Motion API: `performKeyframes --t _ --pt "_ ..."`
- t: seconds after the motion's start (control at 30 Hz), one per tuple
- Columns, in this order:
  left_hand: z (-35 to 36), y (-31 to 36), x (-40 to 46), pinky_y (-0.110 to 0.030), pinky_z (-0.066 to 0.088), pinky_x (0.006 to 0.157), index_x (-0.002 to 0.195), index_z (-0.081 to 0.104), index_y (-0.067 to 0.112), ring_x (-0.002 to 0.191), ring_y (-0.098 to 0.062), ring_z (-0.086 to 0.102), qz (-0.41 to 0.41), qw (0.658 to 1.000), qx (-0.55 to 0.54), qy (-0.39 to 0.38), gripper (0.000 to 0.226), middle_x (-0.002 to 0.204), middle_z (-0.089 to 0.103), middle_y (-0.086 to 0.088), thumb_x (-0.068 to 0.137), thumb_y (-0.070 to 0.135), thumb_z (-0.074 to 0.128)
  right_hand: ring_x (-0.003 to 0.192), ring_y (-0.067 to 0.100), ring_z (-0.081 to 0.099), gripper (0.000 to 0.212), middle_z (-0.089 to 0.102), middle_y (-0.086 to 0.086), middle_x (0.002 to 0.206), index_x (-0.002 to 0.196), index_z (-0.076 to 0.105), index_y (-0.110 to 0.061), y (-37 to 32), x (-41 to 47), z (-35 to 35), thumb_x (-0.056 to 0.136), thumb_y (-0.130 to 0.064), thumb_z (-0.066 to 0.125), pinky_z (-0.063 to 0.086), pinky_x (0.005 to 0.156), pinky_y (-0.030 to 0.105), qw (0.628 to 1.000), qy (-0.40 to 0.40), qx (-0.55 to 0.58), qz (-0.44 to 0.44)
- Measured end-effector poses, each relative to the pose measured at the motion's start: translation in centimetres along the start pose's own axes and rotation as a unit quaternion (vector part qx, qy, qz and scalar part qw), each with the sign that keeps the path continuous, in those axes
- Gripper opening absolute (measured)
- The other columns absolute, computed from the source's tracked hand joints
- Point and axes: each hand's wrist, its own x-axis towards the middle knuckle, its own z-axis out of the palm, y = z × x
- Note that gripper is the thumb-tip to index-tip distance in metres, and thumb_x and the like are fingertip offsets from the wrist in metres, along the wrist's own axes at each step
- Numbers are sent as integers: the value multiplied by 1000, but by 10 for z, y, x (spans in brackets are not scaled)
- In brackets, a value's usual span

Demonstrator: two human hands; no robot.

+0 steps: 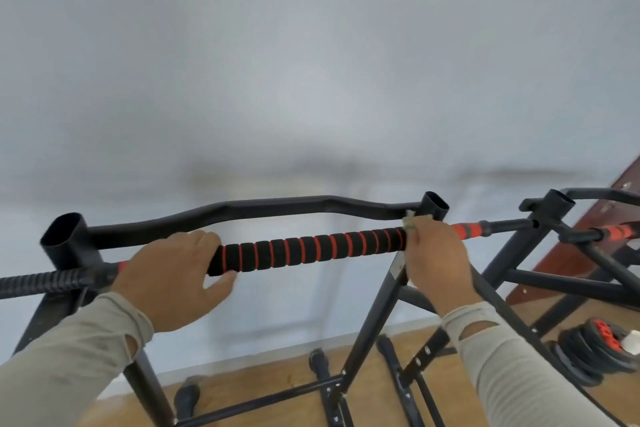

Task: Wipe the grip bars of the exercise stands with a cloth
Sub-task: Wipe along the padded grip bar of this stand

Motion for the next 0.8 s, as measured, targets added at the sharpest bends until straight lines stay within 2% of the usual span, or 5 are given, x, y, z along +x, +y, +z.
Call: performKeyframes --t 0.13,0.3,0.4,0.6,0.8 --pt "-8 4 4 -27 51 60 115 39 31 64 -9 59 -58 996 23 -61 49 76 53 16 84 64 59 68 16 61 17 63 -5 72 85 64 -20 -94 -37 23 100 -18 56 57 71 35 986 32 93 -134" --pt "-13 4 10 -30 53 55 99 32 30 54 -11 58 -112 990 2 -85 28 64 58 9 90 49 50 110 16 67 15 74 -3 112 107 70 -22 -187 -91 54 100 -26 58 51 105 36 930 48 195 -307" --pt "-15 0 11 -32 54 57 93 33 29 54 -11 58 -103 988 -6 -114 28 64 57 7 87 48 52 121 17 64 17 72 -2 124 111 70 -19 -166 -75 53 97 -16 61 50 106 36 910 56 186 -367" --pt "-19 -7 12 -22 42 51 87 38 32 53 -6 57 -65 988 -11 -139 27 63 60 8 85 53 55 75 12 58 20 60 -13 77 106 65 -26 -41 -8 21 90 -15 71 55 76 28 984 12 -44 -171" --pt "-18 -9 12 -21 48 59 81 46 33 59 -5 57 -44 992 -19 -114 30 67 59 11 81 61 56 72 18 58 24 54 -5 77 112 63 -23 23 19 6 91 -12 66 56 69 32 994 -38 -103 18"
